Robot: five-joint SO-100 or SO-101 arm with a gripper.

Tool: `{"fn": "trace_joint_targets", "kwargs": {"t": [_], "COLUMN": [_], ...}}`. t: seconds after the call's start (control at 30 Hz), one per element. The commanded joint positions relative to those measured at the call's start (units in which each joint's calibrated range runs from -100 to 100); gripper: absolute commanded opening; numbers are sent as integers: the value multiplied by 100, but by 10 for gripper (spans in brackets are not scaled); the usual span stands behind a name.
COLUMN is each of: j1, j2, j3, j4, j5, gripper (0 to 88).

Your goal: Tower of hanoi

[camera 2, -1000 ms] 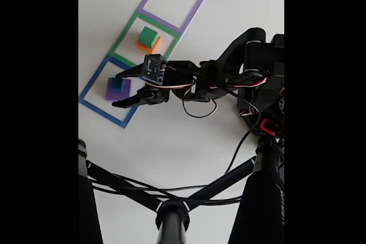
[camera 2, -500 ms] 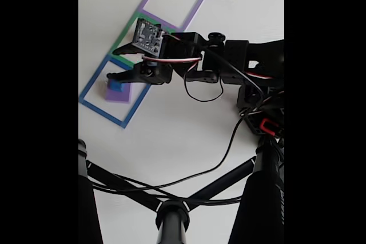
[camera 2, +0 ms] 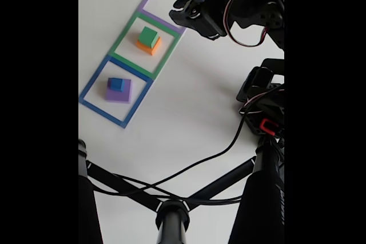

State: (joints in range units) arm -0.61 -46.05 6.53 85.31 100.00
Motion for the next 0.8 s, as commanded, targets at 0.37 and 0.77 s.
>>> {"fn": "trace_joint_targets", "kwargs": {"t": [0.37,0.77], "j1": [675,1193], "j2": [-615,-1390], "j3": [402,3711], "j4": [27,-2758], "j5": [0,0], "gripper": [208,302]}}
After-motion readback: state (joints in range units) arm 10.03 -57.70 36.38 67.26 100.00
